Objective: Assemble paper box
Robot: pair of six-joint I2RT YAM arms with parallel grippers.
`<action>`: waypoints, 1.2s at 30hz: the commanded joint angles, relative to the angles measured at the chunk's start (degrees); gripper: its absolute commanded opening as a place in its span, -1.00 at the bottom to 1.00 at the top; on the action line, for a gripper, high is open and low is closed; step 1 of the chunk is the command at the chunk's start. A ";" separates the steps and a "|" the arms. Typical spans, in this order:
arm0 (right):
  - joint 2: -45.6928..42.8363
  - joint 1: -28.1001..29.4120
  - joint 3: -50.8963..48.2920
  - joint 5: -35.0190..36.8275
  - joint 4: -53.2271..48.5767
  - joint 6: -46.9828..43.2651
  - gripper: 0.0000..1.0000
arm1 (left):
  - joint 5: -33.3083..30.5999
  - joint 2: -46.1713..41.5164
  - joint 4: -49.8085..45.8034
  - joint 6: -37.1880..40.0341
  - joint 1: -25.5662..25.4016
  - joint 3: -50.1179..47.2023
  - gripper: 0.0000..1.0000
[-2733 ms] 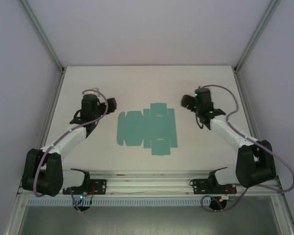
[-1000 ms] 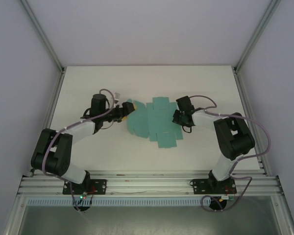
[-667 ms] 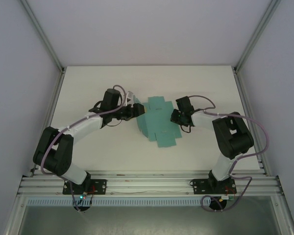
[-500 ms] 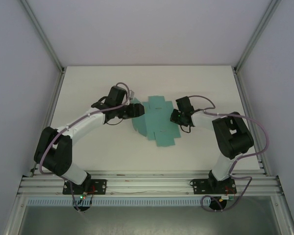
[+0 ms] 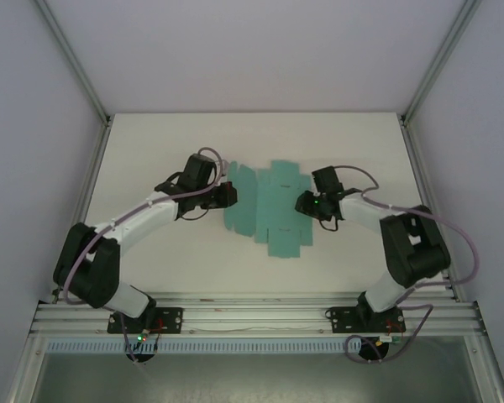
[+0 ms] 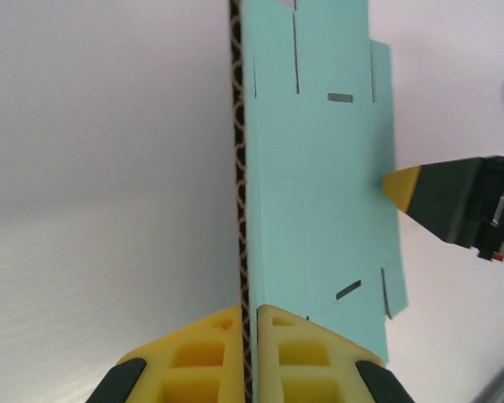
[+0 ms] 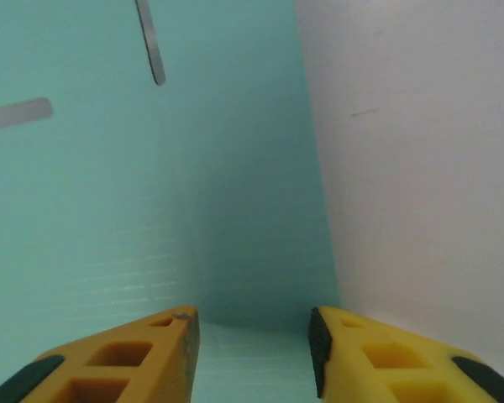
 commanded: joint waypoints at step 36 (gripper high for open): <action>-34.99 -19.47 -0.03 -40.98 5.27 -15.31 -0.50 | 23.78 -25.28 30.46 -0.97 6.70 -9.57 -1.00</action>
